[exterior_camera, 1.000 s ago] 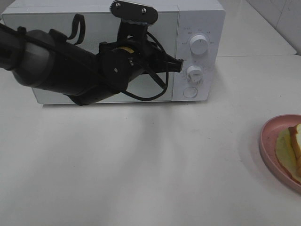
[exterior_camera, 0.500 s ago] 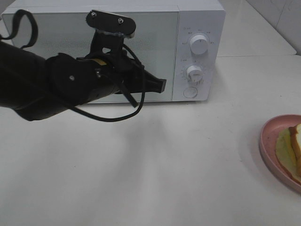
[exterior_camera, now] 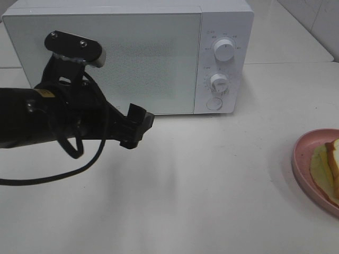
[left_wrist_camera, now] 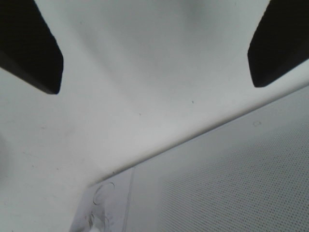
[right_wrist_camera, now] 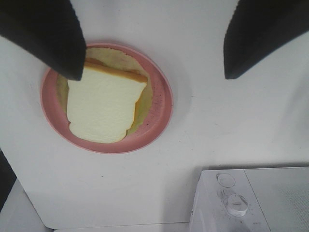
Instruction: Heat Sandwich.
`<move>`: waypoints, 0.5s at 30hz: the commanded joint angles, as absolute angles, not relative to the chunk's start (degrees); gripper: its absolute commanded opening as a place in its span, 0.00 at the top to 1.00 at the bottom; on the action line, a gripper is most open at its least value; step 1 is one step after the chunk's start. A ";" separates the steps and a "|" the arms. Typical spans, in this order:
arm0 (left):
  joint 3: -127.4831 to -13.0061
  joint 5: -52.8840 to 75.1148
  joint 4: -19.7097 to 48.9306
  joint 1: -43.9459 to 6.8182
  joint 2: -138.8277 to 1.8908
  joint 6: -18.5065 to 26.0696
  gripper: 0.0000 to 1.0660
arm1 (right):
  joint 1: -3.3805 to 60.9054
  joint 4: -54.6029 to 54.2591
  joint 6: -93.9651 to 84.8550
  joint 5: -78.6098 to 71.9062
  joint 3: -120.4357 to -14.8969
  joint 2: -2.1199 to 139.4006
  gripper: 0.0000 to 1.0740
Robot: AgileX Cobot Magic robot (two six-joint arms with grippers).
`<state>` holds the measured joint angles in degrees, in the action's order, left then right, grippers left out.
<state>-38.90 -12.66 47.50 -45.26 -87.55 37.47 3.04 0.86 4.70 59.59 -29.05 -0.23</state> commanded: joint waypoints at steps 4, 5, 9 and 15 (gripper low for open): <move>-38.73 5.10 46.41 -34.72 -81.82 37.87 0.05 | 2.58 0.74 3.95 59.36 -28.99 -1.78 0.29; -38.73 8.37 45.72 -32.26 -81.02 37.87 0.05 | 2.58 0.74 3.95 59.36 -28.99 -1.78 0.29; -39.19 21.20 40.74 -22.00 -77.69 36.96 0.05 | 2.58 0.74 3.95 59.36 -28.99 -1.78 0.29; -41.14 39.08 33.23 -7.79 -72.14 34.49 0.05 | 2.58 0.74 3.95 59.36 -28.99 -1.78 0.29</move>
